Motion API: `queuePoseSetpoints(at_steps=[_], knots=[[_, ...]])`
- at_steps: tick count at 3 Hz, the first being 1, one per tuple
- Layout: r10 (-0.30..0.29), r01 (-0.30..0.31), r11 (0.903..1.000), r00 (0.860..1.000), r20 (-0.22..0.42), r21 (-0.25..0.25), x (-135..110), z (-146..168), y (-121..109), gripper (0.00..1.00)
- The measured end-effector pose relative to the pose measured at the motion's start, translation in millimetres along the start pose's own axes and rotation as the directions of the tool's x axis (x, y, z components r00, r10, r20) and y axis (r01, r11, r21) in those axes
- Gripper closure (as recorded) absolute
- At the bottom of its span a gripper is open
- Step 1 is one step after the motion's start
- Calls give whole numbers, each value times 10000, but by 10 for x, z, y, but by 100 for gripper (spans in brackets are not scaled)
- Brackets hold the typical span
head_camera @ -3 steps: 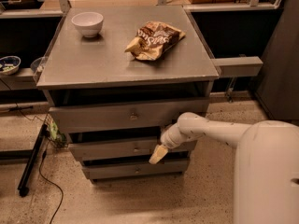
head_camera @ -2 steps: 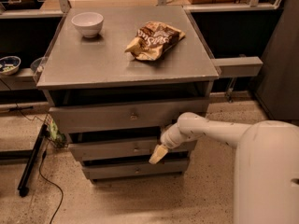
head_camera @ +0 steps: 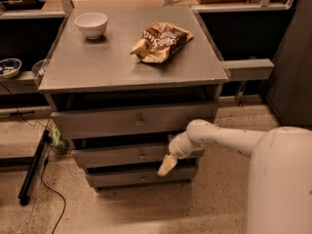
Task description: Open middle drawer
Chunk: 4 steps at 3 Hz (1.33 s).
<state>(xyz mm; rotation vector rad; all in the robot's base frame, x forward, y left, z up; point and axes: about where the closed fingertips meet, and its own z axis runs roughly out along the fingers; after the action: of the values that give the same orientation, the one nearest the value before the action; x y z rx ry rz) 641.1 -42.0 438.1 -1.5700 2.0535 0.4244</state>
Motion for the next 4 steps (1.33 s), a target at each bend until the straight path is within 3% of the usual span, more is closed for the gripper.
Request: queuePoseSetpoints(at_steps=[1,2,3,4], knots=[[46,-46,9990,10000,17,-445,85,-117,270,0],[46,-45,9990,10000,16,-443,85,-117,270,0],[-42,67,9980,9992,-392,635,-34,-121,157,0],[55,-41,9978,9998,-201,669,-56,-64,51,0]])
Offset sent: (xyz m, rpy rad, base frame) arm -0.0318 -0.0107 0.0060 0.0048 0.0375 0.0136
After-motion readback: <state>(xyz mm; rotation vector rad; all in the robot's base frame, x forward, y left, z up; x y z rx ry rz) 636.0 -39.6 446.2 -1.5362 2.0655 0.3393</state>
